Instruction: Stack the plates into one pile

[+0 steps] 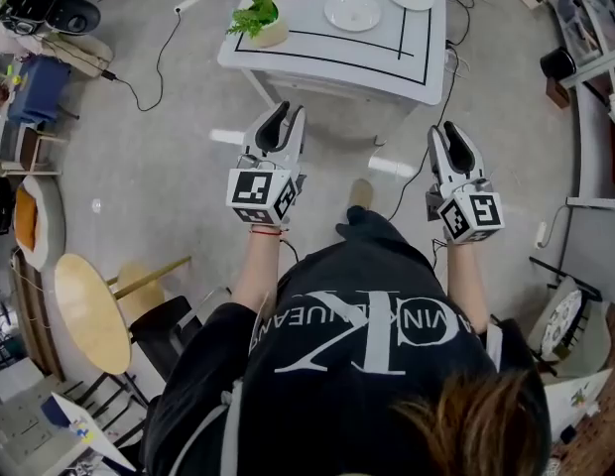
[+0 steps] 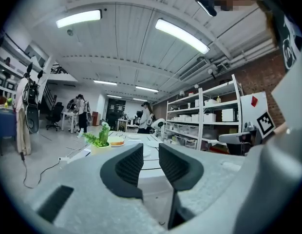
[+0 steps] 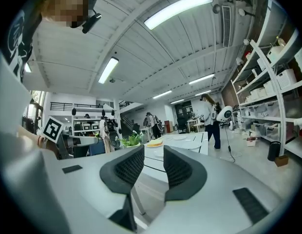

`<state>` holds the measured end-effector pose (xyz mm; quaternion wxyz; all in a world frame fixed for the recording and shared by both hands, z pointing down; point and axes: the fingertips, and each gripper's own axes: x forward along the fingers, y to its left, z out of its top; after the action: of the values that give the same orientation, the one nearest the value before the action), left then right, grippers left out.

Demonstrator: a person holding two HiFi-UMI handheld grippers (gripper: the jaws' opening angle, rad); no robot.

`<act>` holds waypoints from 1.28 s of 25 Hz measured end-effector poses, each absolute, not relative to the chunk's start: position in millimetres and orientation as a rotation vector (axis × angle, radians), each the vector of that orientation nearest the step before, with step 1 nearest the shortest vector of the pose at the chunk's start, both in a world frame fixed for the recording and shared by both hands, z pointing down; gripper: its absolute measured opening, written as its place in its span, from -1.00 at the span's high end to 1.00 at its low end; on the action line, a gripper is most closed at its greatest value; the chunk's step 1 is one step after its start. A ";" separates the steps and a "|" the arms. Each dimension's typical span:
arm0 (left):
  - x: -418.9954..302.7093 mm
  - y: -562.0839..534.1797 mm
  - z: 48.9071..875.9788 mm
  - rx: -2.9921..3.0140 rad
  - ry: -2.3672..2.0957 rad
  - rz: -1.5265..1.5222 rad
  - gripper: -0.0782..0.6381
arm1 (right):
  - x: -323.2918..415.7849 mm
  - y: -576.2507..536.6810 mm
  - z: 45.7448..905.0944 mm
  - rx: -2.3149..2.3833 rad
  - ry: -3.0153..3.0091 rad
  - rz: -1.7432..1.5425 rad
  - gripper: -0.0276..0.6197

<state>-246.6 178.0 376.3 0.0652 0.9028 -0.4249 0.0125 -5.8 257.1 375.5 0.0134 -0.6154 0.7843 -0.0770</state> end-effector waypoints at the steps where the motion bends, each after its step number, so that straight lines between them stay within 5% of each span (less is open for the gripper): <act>1: -237.7 167.8 375.0 2.728 -1.280 0.042 0.49 | 2.1 246.9 377.1 -1.912 2.448 -0.252 0.59; 12: -149.0 71.6 358.6 2.754 -1.312 0.065 0.49 | 77.5 139.3 378.4 -1.808 2.516 -0.269 0.59; 32: -96.4 -21.2 408.9 2.671 -1.242 0.241 0.49 | 89.4 45.4 438.8 -1.749 2.681 -0.476 0.59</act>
<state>-96.4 -21.2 408.9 0.0927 0.8999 -0.4184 0.0812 89.4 45.4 438.8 -0.0474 -0.5398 0.8275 -0.1469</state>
